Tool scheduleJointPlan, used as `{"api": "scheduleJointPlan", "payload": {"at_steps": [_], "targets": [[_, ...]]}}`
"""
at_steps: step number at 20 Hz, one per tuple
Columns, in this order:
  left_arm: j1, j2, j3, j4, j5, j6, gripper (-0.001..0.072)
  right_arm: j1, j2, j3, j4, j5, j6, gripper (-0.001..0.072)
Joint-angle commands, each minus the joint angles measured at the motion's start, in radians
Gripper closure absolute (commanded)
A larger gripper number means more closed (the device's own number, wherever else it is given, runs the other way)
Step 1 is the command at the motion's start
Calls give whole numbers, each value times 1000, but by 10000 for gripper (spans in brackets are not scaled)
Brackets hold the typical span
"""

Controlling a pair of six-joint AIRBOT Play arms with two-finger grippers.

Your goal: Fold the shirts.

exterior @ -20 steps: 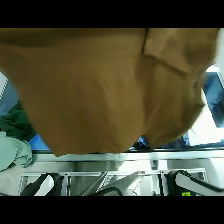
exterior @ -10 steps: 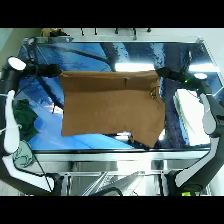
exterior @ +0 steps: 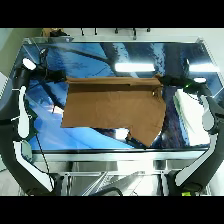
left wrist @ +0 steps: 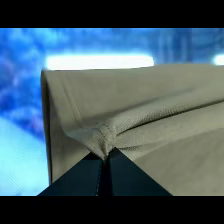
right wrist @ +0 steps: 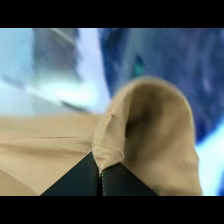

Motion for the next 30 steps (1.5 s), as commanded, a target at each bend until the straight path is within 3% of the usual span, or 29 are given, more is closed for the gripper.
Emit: {"api": "scheduleJointPlan", "payload": {"at_steps": [1,5,9,10,11,12,15,18,21,26,30], "targets": [[9,-11,-82,11,41,-17,696,0,-3,-27,-159,10,57,685],[2,-12,-163,8,155,-10,696,20,-16,-55,-159,-18,57,684],[-6,-23,-164,4,137,-11,691,47,-13,-55,-155,-22,46,682],[-11,-22,-154,-2,119,-10,562,52,-5,-54,-154,-23,46,629],[-13,-22,-132,3,87,-11,185,53,10,-51,-154,-22,46,511],[-14,-22,-96,1,47,-12,4,54,35,-48,-154,-21,47,423],[4,-22,43,4,-133,-27,4,30,159,-48,-165,-7,81,225],[55,-21,109,3,-371,-84,4,-43,278,-51,-290,113,239,208],[91,5,-35,4,-509,-90,4,-126,375,-155,-342,259,329,210],[146,124,-467,4,-391,-35,4,-237,587,-521,-341,292,357,210],[166,142,-576,2,-273,-17,4,-254,702,-723,-341,296,380,210]]}}
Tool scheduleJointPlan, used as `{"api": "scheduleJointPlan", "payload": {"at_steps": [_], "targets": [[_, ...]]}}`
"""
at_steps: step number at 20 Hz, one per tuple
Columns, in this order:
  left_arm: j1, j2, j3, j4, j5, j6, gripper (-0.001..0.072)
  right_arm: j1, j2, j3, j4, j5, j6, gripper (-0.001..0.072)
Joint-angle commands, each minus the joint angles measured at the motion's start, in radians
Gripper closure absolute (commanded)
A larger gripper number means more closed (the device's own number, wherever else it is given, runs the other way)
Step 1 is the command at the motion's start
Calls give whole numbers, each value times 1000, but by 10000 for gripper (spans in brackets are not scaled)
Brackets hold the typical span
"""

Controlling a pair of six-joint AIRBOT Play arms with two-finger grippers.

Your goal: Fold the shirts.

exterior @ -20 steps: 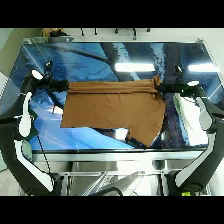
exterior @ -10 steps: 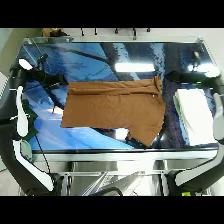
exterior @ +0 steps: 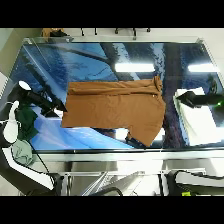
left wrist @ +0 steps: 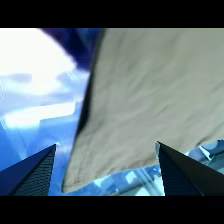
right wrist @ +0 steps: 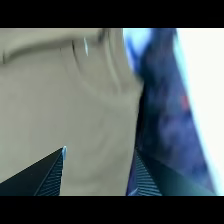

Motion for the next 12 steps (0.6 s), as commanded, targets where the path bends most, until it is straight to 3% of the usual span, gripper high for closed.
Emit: {"api": "scheduleJointPlan", "payload": {"at_steps": [1,4,5,7,12], "targets": [[9,7,-99,3,87,25,4,-20,102,-190,-1,34,27,210],[-16,-20,-99,-124,92,90,6,-20,126,-299,-3,61,41,209],[-27,-24,-99,-163,97,108,127,-20,125,-335,-3,57,41,208],[-47,-23,-90,-169,98,140,704,-19,117,-395,-3,28,41,208],[-53,-23,-32,-167,90,130,695,25,8,-425,1,-43,33,209]]}}
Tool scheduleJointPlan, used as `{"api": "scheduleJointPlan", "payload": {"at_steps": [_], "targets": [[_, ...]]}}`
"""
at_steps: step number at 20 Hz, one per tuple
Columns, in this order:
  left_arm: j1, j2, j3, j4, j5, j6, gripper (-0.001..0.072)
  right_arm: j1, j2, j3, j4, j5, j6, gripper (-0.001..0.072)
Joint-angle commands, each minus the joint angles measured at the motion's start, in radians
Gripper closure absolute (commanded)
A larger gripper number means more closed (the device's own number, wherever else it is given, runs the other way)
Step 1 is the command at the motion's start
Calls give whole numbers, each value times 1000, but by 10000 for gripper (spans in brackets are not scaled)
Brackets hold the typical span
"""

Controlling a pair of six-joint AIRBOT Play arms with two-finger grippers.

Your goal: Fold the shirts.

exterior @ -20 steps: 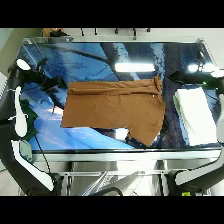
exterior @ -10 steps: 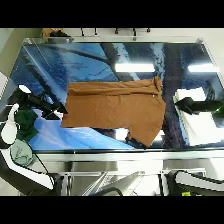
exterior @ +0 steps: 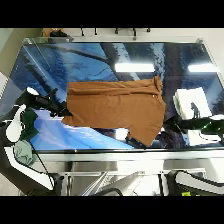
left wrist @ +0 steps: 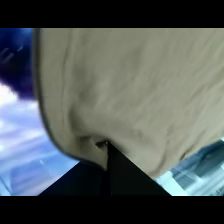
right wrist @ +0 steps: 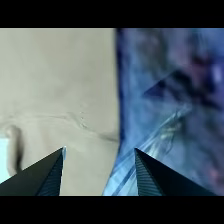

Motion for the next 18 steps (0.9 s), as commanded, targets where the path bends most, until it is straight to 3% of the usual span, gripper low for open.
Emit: {"api": "scheduleJointPlan", "payload": {"at_steps": [1,4,9,16,18], "targets": [[-4,1,32,-31,-29,5,695,59,-87,-25,3,-29,-1,210],[-4,1,31,-31,-36,5,695,164,-147,-25,23,-16,0,210],[-4,1,31,-31,-36,5,695,223,-79,-29,9,36,61,211],[-4,1,31,-31,-39,5,695,225,-31,-103,51,-81,42,215],[-4,1,31,-31,-43,5,695,227,-33,-103,135,-69,-16,378]]}}
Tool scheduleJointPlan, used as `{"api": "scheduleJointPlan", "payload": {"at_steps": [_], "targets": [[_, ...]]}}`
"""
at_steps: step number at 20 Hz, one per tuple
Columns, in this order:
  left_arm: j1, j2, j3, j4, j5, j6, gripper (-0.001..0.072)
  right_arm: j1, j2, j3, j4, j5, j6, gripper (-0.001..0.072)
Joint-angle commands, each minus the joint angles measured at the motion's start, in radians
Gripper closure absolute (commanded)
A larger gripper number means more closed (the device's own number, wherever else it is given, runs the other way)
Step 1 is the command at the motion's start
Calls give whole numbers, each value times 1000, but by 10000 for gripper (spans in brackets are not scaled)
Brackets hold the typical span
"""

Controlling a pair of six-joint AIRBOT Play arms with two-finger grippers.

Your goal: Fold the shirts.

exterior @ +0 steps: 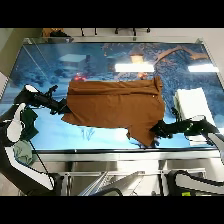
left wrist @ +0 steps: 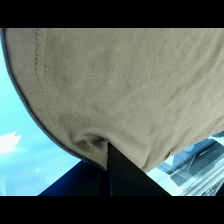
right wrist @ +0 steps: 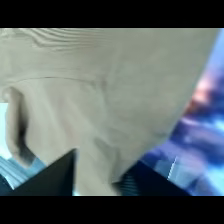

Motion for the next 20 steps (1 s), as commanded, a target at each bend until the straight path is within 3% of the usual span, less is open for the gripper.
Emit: {"api": "scheduleJointPlan", "payload": {"at_steps": [1,4,7,8,10,15,18,20], "targets": [[0,1,1,0,-5,0,695,11,1,-8,117,-20,-65,377],[0,1,0,1,-14,-1,695,65,1,-8,119,-21,-63,390],[0,1,0,0,-35,-1,696,94,3,-8,119,-22,-61,662],[0,3,0,1,-49,-1,696,92,12,-8,119,-9,-61,683],[0,27,-13,44,-73,-9,697,77,59,-8,91,23,-37,683],[32,198,-264,240,-56,-69,697,42,277,-42,-241,86,260,684],[89,307,-436,245,-57,-88,697,43,422,-77,-365,89,378,684],[129,385,-524,244,-56,-88,697,43,492,-77,-380,73,395,684]]}}
